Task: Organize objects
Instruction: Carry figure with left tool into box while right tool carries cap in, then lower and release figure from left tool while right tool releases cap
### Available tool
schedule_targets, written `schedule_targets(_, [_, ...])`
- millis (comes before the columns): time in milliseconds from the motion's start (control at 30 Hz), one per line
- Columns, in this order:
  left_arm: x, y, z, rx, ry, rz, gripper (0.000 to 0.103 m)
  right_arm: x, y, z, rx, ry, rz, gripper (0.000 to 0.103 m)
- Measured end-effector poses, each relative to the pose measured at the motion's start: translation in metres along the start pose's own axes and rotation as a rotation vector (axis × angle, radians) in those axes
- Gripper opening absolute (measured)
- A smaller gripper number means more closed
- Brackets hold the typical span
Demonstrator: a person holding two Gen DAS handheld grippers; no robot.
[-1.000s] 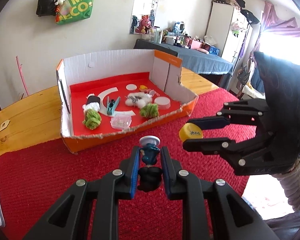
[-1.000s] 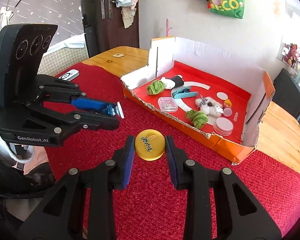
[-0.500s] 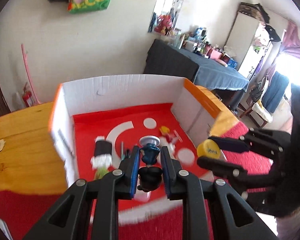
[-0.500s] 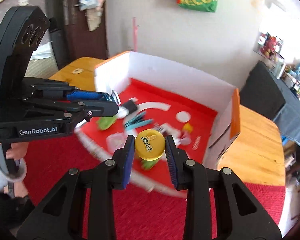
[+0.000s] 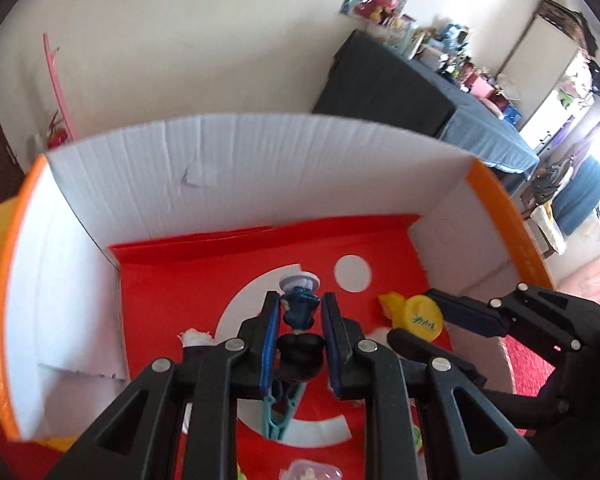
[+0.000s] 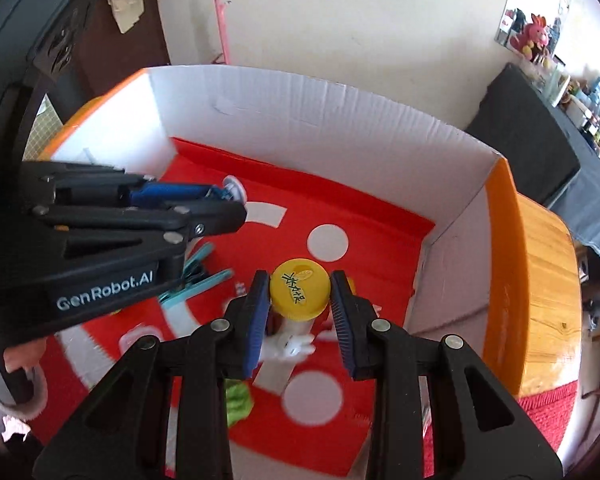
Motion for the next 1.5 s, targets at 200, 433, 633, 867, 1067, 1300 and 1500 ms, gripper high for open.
schedule_targets(200, [-0.004, 0.017, -0.009, -0.004, -0.045, -0.027, 0.021, -0.005, 0.015, 0.009, -0.005, 0.005, -0.039, 0.029])
schedule_targets(433, [-0.01, 0.03, -0.015, 0.01, -0.103, -0.05, 0.021, -0.004, 0.033, 0.015, -0.013, 0.018, -0.077, 0.029])
schedule_targets(633, [-0.011, 0.037, -0.019, 0.006, -0.135, -0.066, 0.021, 0.0, 0.042, 0.017, -0.035, 0.015, -0.119, 0.029])
schedule_targets(867, [-0.012, 0.039, -0.019, -0.001, -0.145, -0.058, 0.021, 0.002, 0.045, 0.019, -0.038, 0.014, -0.135, 0.029])
schedule_targets(1067, [-0.013, 0.041, -0.021, 0.001, -0.155, -0.049, 0.022, 0.01, 0.045, 0.017, -0.028, -0.003, -0.146, 0.03])
schedule_targets(1300, [-0.011, 0.04, -0.022, -0.003, -0.141, -0.036, 0.022, 0.016, 0.04, 0.015, -0.019, -0.025, -0.15, 0.03])
schedule_targets(1500, [-0.011, 0.039, -0.021, -0.009, -0.131, -0.025, 0.022, 0.017, 0.037, 0.007, -0.014, -0.027, -0.15, 0.03])
Point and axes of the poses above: each gripper's, at about its wrist camera, not at the fingertips, and y roughly the way its jaws point, z to its right, x to its underside, the point moved 8 cm from there along y, roughly the way its jaws point, and after that the axes turned 14 degrees about -y, right-handed, at the moved point
